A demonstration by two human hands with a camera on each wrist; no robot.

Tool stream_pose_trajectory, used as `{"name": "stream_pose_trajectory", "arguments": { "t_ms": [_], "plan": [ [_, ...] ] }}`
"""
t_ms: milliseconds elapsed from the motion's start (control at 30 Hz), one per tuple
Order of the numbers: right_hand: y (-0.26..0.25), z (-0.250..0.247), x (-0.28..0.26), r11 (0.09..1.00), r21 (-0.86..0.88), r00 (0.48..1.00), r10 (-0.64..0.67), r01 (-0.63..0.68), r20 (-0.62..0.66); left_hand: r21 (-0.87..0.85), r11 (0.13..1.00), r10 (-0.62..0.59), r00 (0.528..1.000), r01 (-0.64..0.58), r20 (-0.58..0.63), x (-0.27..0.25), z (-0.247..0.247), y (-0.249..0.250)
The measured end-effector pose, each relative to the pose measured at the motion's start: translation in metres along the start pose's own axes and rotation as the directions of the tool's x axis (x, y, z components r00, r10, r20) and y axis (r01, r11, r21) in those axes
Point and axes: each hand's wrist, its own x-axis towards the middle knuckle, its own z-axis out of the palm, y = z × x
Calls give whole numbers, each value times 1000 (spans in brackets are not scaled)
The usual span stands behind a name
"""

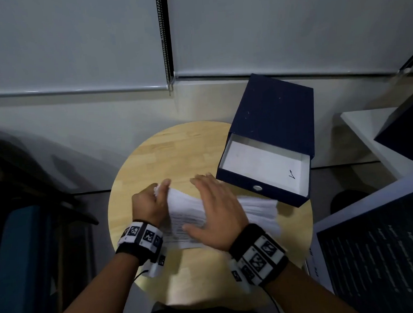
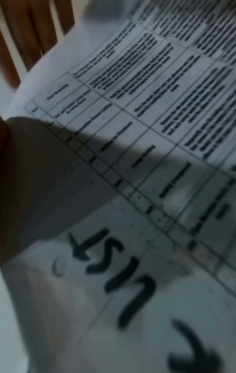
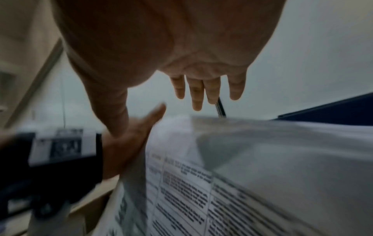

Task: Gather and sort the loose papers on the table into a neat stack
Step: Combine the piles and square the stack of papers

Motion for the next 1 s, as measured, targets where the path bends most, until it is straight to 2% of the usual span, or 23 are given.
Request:
{"name": "stream_pose_trajectory", "arguments": {
  "t_ms": [67,133,233,267,300,367,433,467,500,533,567,600,633,700,800,900,1000],
  "plan": [
    [-11,1,14,990,-142,994,28,-12,109,44,957,287,958,-287,5,2,-3,20],
    [-13,-4,21,986,-146,993,88,-75,84,85,885,459,888,-457,1,5,-11,42],
    [-10,-13,18,972,184,986,159,-149,-42,183,771,622,783,-610,-7,8,-30,67],
    [-7,-17,16,946,282,981,183,-157,-67,189,746,647,762,-638,22,10,-40,74],
    [-2,-19,13,908,378,970,228,-182,-82,177,745,645,762,-643,50,11,-51,78],
    [11,-23,6,761,607,938,341,-231,-70,149,796,587,808,-587,51,14,-77,69],
    [24,-31,-1,612,757,909,413,-229,-59,105,878,472,882,-468,-17,19,-97,35],
    [27,-37,-5,568,801,907,413,-188,-79,24,925,378,925,-378,-18,20,-100,12],
    [29,-42,-7,537,832,913,394,-141,-100,-120,954,280,959,-275,31,19,-99,-8],
    [30,-46,-8,512,853,917,381,-106,-115,-334,931,201,972,-149,125,16,-93,-22],
    [28,-49,-8,494,867,921,367,-72,-132,-541,841,146,961,5,236,11,-85,-28],
    [26,-48,-5,495,866,919,367,-62,-145,-652,744,105,940,142,325,7,-74,-31],
    [24,-45,-3,500,865,915,371,-53,-159,-708,676,92,930,204,356,4,-65,-29],
    [24,-32,0,508,860,890,414,-52,-190,-692,700,54,953,177,299,1,-55,-10],
    [27,-5,-4,570,816,852,471,-97,-228,-661,748,43,989,64,145,-11,-46,1],
    [27,27,-13,605,761,862,492,-237,-122,-590,796,-47,986,133,159,-31,-33,-14],
    [25,49,-22,604,708,836,547,-365,-36,-533,826,-82,975,183,208,-43,-27,-32]
  ]
}}
